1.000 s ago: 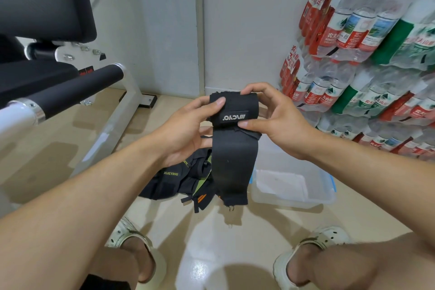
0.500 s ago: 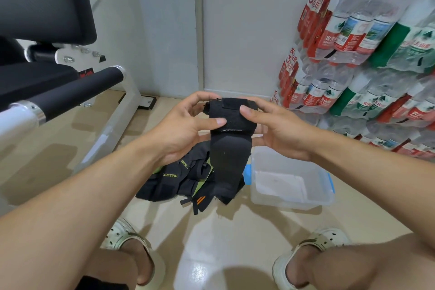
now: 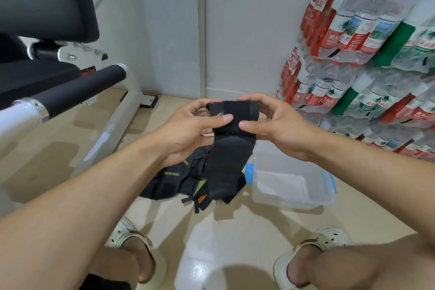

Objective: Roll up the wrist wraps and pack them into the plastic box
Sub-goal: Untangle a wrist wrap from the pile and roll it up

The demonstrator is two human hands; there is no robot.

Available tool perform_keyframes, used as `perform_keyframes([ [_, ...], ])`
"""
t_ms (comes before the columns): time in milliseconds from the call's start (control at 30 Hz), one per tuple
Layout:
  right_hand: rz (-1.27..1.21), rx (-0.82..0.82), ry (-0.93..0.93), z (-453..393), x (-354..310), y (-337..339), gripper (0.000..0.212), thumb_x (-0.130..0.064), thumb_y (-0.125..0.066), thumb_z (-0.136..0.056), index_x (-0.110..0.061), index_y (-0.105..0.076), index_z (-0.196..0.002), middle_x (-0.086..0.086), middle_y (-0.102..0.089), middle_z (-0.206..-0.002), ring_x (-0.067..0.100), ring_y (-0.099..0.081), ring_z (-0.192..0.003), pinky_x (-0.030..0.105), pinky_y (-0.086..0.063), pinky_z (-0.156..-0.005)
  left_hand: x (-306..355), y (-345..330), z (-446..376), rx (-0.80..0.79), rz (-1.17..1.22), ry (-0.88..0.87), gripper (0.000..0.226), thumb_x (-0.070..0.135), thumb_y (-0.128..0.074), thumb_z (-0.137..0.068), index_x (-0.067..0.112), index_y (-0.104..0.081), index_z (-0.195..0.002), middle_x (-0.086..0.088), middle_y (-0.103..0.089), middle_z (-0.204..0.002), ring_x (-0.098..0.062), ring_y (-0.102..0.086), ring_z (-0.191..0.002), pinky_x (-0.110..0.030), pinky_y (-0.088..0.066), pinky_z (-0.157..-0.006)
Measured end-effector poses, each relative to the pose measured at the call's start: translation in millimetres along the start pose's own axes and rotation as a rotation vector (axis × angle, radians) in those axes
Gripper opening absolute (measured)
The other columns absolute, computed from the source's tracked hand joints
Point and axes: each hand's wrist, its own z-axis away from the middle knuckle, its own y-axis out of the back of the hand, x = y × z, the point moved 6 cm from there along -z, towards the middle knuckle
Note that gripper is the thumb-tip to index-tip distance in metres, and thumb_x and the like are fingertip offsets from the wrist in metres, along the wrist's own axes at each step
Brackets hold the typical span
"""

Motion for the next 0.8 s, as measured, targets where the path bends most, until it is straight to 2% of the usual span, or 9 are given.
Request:
perform_keyframes([
  [133,0.036,-0.004,0.015,0,0,-2,0.047,0.004,-0.076,-0.082,-0.020,-0.065,-0.121,0.004,-0.067,-0.128,0.020,-0.074,-0.100,0.033,-0.060,-0.080,1,5,-2,0.049,-0.076,-0.026,0.054,0.003,-0.082,-0.071,0.009,-0.064,-0.121,-0.016,-0.073,-0.115,-0.031,-0.073,-0.104,-0.047,-0.061,-0.086],
  [233,0.014,-0.025,-0.034,-2,-2,0,0.060,-0.008,-0.081,-0.075,-0.019,-0.063,-0.131,0.003,-0.066,-0.133,0.020,-0.070,-0.114,0.035,-0.060,-0.088,5,5,-4,0.086,-0.109,-0.059,0.049,-0.004,-0.079,-0.078,0.007,-0.063,-0.124,-0.012,-0.072,-0.116,-0.024,-0.075,-0.097,-0.043,-0.063,-0.079],
  [300,0.004,-0.059,-0.099,-2,1,-1,0.066,-0.017,-0.082,-0.073,-0.021,-0.061,-0.135,0.005,-0.067,-0.133,0.022,-0.069,-0.118,0.038,-0.059,-0.090,7,5,-4,0.119,-0.177,-0.082,0.049,-0.004,-0.081,-0.077,0.010,-0.065,-0.121,-0.010,-0.071,-0.120,-0.022,-0.075,-0.093,-0.047,-0.062,-0.083],
  [367,0.005,-0.064,-0.123,-1,5,-2,0.067,-0.019,-0.083,-0.071,-0.020,-0.061,-0.135,0.007,-0.069,-0.129,0.023,-0.070,-0.117,0.041,-0.059,-0.089,7,3,-3,0.137,-0.233,-0.109,0.048,-0.004,-0.084,-0.074,0.013,-0.067,-0.116,-0.009,-0.070,-0.121,-0.022,-0.074,-0.094,-0.050,-0.062,-0.083],
  [467,-0.006,-0.016,-0.103,0,6,0,0.058,-0.009,-0.081,-0.072,-0.020,-0.065,-0.127,0.001,-0.075,-0.112,0.019,-0.073,-0.106,0.040,-0.059,-0.084,8,-2,-2,0.150,-0.278,-0.150,0.047,-0.005,-0.084,-0.073,0.016,-0.068,-0.112,-0.007,-0.068,-0.119,-0.012,-0.074,-0.082,-0.035,-0.062,-0.065],
  [533,-0.017,0.002,-0.089,0,6,0,0.053,-0.003,-0.080,-0.075,-0.020,-0.066,-0.123,-0.003,-0.075,-0.106,0.016,-0.073,-0.101,0.038,-0.060,-0.081,7,-3,-2,0.154,-0.285,-0.158,0.049,-0.007,-0.083,-0.074,0.015,-0.067,-0.114,-0.005,-0.067,-0.120,-0.011,-0.075,-0.080,-0.036,-0.062,-0.066],
  [633,0.004,0.020,-0.054,0,4,1,0.058,-0.006,-0.083,-0.070,-0.021,-0.065,-0.123,-0.002,-0.073,-0.114,0.015,-0.072,-0.103,0.037,-0.060,-0.080,3,-1,-2,0.141,-0.214,-0.118,0.053,-0.007,-0.082,-0.074,0.013,-0.064,-0.119,-0.006,-0.070,-0.122,-0.024,-0.076,-0.095,-0.054,-0.060,-0.085],
  [733,0.095,0.056,0.041,2,-5,3,0.057,0.005,-0.081,-0.076,-0.020,-0.063,-0.123,-0.002,-0.069,-0.116,0.008,-0.071,-0.097,0.029,-0.059,-0.078,-4,-8,0,0.053,-0.091,-0.017,0.052,0.002,-0.078,-0.082,0.007,-0.056,-0.130,-0.006,-0.076,-0.112,-0.022,-0.076,-0.089,-0.044,-0.063,-0.075],
  [800,0.120,0.060,0.093,3,-10,3,0.057,0.013,-0.077,-0.078,-0.020,-0.062,-0.122,-0.001,-0.068,-0.116,0.005,-0.071,-0.094,0.024,-0.057,-0.078,-6,-16,3,-0.014,-0.026,0.067,0.049,0.018,-0.072,-0.090,0.008,-0.055,-0.135,-0.004,-0.077,-0.104,-0.021,-0.076,-0.081,-0.040,-0.062,-0.073],
])
